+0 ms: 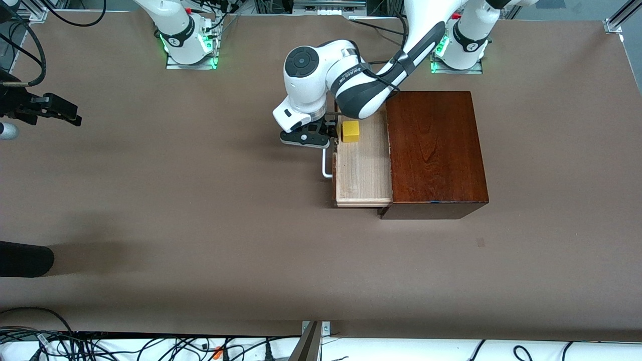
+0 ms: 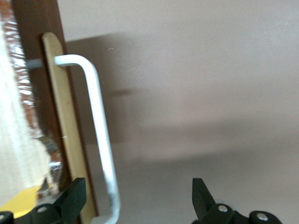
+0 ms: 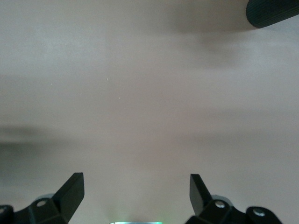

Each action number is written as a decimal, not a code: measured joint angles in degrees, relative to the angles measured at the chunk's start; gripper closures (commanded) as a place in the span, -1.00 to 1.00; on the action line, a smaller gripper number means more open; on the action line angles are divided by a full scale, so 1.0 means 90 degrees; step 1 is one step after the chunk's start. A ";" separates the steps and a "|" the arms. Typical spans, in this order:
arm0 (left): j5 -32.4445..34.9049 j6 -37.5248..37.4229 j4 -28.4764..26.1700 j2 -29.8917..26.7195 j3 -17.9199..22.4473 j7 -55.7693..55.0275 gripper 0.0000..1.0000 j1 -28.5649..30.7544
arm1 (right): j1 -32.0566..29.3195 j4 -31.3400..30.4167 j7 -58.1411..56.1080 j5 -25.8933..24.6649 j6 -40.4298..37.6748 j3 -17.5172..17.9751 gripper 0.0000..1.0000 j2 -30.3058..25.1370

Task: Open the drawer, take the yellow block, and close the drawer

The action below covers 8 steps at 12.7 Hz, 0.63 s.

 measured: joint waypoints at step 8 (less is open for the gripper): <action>-0.0616 -0.2670 0.1339 -0.1023 0.0063 0.1980 -1.00 0.1207 | 0.0002 0.0148 0.0333 0.0552 -0.0004 0.0228 -1.00 -0.0072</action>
